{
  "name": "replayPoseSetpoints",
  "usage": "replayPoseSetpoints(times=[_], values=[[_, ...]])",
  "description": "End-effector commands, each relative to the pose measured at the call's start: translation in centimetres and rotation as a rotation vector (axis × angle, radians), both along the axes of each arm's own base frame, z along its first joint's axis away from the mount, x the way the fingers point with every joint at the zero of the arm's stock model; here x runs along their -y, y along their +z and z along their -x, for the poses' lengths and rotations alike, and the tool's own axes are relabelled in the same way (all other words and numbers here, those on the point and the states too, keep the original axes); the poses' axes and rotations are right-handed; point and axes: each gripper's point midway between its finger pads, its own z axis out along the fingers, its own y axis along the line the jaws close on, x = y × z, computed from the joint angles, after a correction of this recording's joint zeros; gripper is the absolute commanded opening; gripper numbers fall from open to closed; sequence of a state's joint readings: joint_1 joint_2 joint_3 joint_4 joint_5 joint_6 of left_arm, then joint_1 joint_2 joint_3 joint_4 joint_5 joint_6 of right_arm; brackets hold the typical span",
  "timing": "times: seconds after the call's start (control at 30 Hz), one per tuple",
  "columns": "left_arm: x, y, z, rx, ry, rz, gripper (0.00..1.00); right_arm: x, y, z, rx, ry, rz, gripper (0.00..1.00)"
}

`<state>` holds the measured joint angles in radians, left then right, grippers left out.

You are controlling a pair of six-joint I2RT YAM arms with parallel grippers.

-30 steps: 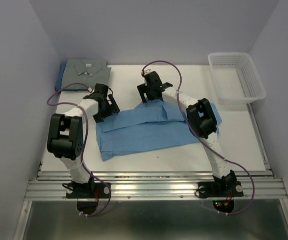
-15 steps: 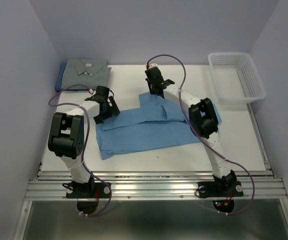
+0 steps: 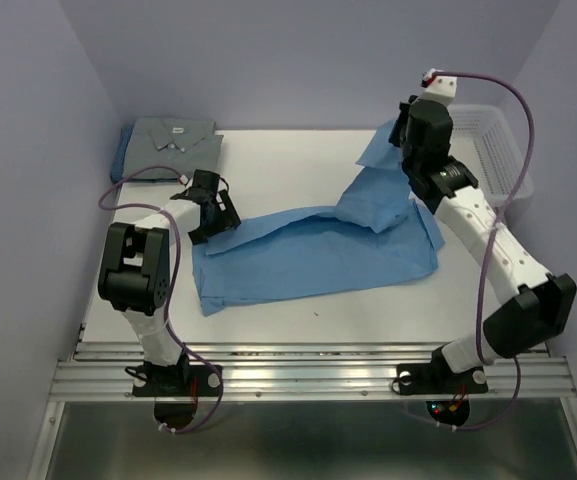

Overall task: Fold and stack the long sleeve shirts
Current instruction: Fold the shirt

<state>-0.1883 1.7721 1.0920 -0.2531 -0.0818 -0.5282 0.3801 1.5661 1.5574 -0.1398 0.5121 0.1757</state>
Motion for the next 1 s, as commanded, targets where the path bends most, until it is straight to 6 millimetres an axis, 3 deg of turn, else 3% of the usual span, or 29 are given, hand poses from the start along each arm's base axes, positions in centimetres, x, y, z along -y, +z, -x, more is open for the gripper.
replayPoseSetpoints(times=[0.0,0.03,0.1,0.17,0.23,0.27,0.33,0.37,0.4,0.47,0.5,0.57,0.6,0.63,0.73,0.8,0.97], values=[[0.7,1.8,-2.5,0.049,-0.018,0.025,0.99,-0.1,1.0,4.4,0.054,0.044,-0.122,0.01],[0.9,1.9,-2.4,0.048,-0.020,0.032,0.99,-0.2,1.0,4.4,0.057,0.041,-0.149,0.01],[1.2,3.7,-3.2,0.087,-0.023,0.049,0.99,-1.6,0.7,6.2,0.052,0.123,-0.219,0.01],[1.4,5.8,-3.5,0.134,-0.025,0.060,0.99,-4.3,-0.6,7.6,0.001,0.272,-0.245,0.01],[1.4,7.0,-3.3,0.158,-0.021,0.066,0.99,-7.7,-1.9,9.0,-0.046,0.442,-0.250,0.01],[1.4,7.4,-3.1,0.167,-0.018,0.071,0.99,-11.4,-2.0,10.9,-0.059,0.652,-0.263,0.01],[1.5,8.9,-2.2,0.199,-0.022,0.089,0.99,-14.7,-4.0,13.1,-0.097,0.894,-0.200,0.01],[1.5,8.5,-1.4,0.188,-0.016,0.096,0.99,-17.2,-4.8,16.0,-0.149,1.106,-0.195,0.01],[1.6,9.6,-0.9,0.217,-0.017,0.105,0.99,-18.1,-5.5,16.7,-0.161,1.179,-0.151,0.01],[1.7,9.2,0.7,0.206,-0.015,0.123,0.99,-19.5,-7.9,17.3,-0.237,1.257,-0.091,0.01],[1.7,10.3,1.2,0.237,-0.014,0.140,0.99,-20.5,-9.2,17.5,-0.239,1.299,-0.022,0.01],[2.1,10.4,2.4,0.246,-0.022,0.167,0.99,-21.0,-10.0,17.5,-0.207,1.363,0.033,0.01],[2.5,9.6,3.6,0.225,-0.031,0.189,0.99,-21.5,-10.1,17.7,-0.196,1.402,0.029,0.01],[2.7,10.6,4.0,0.262,-0.039,0.211,0.99,-21.7,-10.1,17.5,-0.198,1.401,0.012,0.01],[4.0,10.7,6.3,0.276,-0.076,0.285,0.99,-22.8,-10.7,16.1,-0.225,1.393,-0.023,0.01],[4.2,10.7,7.7,0.286,-0.078,0.314,0.99,-24.0,-11.9,15.5,-0.258,1.410,-0.044,0.01],[4.3,11.0,10.0,0.309,-0.056,0.374,0.99,-28.2,-15.1,16.4,-0.363,1.498,-0.067,0.01]])
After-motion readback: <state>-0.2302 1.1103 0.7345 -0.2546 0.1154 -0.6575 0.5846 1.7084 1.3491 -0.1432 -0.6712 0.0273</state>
